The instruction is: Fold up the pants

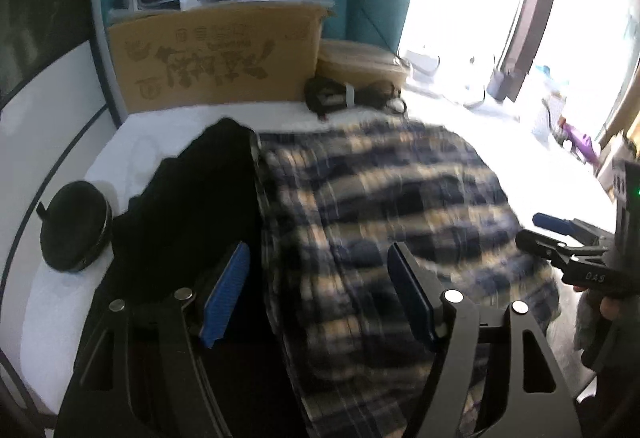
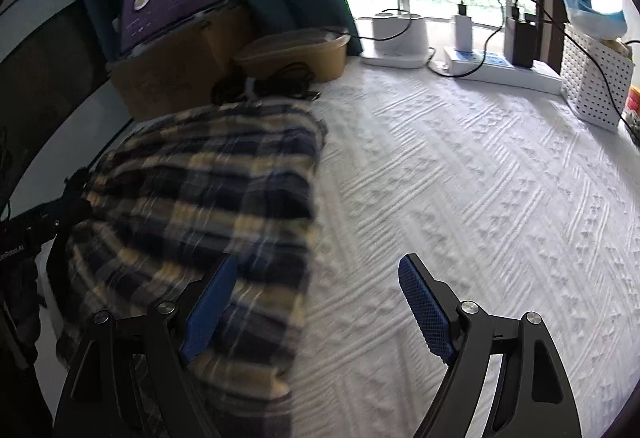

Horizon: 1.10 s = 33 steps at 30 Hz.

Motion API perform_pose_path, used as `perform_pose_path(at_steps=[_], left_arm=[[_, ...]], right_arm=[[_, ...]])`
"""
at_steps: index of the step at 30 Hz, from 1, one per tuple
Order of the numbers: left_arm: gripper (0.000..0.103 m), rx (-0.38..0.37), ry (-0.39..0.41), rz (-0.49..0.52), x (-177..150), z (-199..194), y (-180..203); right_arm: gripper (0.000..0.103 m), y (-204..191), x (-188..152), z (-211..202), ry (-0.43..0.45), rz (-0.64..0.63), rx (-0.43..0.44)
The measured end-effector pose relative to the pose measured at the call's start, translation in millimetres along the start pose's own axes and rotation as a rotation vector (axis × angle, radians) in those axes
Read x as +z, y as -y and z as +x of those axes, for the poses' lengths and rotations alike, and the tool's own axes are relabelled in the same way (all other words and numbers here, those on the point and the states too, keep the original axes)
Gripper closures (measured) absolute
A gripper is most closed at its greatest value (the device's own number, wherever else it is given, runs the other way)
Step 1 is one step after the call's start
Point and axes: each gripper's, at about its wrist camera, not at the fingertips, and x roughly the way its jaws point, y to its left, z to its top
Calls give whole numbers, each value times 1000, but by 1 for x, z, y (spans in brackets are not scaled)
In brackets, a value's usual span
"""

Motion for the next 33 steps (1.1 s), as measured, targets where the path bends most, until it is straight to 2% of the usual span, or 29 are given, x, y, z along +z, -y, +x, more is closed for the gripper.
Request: perform_pose_path(at_steps=[4, 8, 24, 33], left_arm=[[31, 14, -43, -30, -13, 6, -4], [31, 39, -63, -20, -25, 8, -4], [31, 73, 1, 7, -46, -32, 13], [31, 86, 52, 98, -59, -61, 50]], right_arm=[[19, -4, -14, 0, -16, -11, -5], [19, 1, -25, -5, -21, -6, -24], [19, 10, -57, -54, 25, 0, -74], [19, 20, -76, -88, 61, 16, -103]])
